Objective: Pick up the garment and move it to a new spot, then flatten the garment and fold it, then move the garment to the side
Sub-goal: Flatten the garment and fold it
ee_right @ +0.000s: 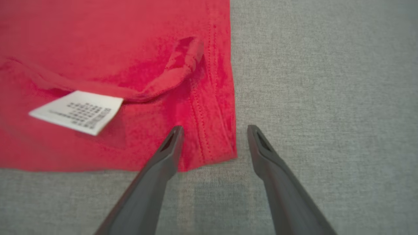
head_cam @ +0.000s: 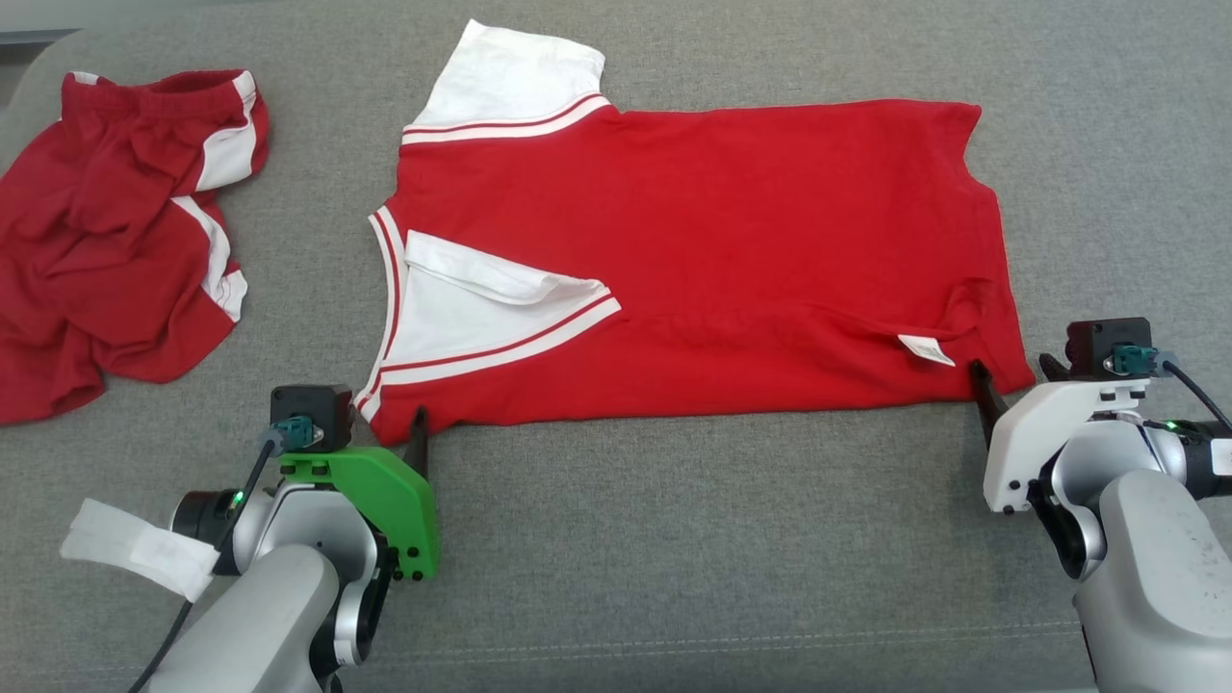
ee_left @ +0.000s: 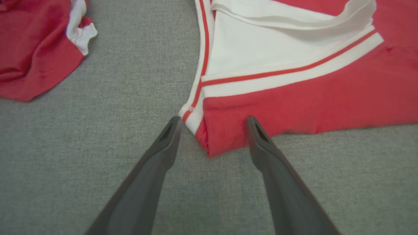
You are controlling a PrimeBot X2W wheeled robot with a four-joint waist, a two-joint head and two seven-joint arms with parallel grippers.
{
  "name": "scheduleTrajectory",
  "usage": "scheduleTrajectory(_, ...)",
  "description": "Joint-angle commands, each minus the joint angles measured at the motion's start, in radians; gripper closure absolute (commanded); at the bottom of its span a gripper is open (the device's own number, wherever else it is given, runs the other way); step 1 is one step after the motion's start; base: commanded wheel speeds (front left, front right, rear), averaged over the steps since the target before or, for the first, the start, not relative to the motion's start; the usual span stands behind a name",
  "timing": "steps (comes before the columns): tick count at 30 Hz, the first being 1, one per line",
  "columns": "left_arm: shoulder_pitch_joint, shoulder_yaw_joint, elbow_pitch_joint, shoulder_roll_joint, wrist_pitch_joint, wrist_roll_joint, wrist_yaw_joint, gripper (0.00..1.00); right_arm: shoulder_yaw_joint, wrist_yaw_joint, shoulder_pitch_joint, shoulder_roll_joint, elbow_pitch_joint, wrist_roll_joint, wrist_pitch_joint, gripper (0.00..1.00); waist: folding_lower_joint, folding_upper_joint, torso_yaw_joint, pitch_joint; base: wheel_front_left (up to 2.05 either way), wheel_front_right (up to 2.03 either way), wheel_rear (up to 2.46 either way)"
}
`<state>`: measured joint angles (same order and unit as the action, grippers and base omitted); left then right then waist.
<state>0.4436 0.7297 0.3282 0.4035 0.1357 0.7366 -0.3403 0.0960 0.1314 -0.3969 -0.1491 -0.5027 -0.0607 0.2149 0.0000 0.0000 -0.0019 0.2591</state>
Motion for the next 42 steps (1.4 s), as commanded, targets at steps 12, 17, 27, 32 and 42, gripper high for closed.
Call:
scheduleTrajectory(12, 0.033, 0.001, 0.045, -0.015, 0.026, 0.016, -0.006, 0.00, 0.078, -0.002, -0.001, 0.029, -0.050, 0.046, 0.010, 0.00, 0.0000, 0.0000, -0.002, 0.024, 0.00, 0.00, 0.00)
scheduleTrajectory(17, 0.044, 0.002, 0.067, -0.026, 0.029, 0.026, 0.004, 0.06, 0.078, -0.002, -0.016, 0.056, -0.085, 0.026, 0.012, 0.13, 0.0000, 0.0000, -0.003, 0.039, 0.00, 0.00, 0.00)
scheduleTrajectory(27, 0.021, 0.001, 0.091, -0.035, 0.007, 0.046, 0.024, 1.00, 0.065, -0.002, -0.004, 0.046, -0.089, -0.001, -0.007, 1.00, 0.0000, 0.0000, -0.003, 0.021, 0.00, 0.00, 0.00)
scheduleTrajectory(32, -0.010, -0.012, 0.087, -0.030, 0.007, 0.070, 0.028, 1.00, 0.097, -0.002, 0.030, 0.048, -0.048, -0.028, -0.007, 1.00, 0.0000, 0.0000, -0.001, -0.016, 0.00, 0.00, 0.00)
scheduleTrajectory(42, -0.136, -0.017, -0.010, 0.011, 0.038, 0.118, -0.007, 1.00, 0.154, -0.002, 0.204, 0.071, 0.127, -0.083, 0.073, 1.00, 0.0000, 0.0000, -0.006, -0.108, 0.00, 0.00, 0.00)
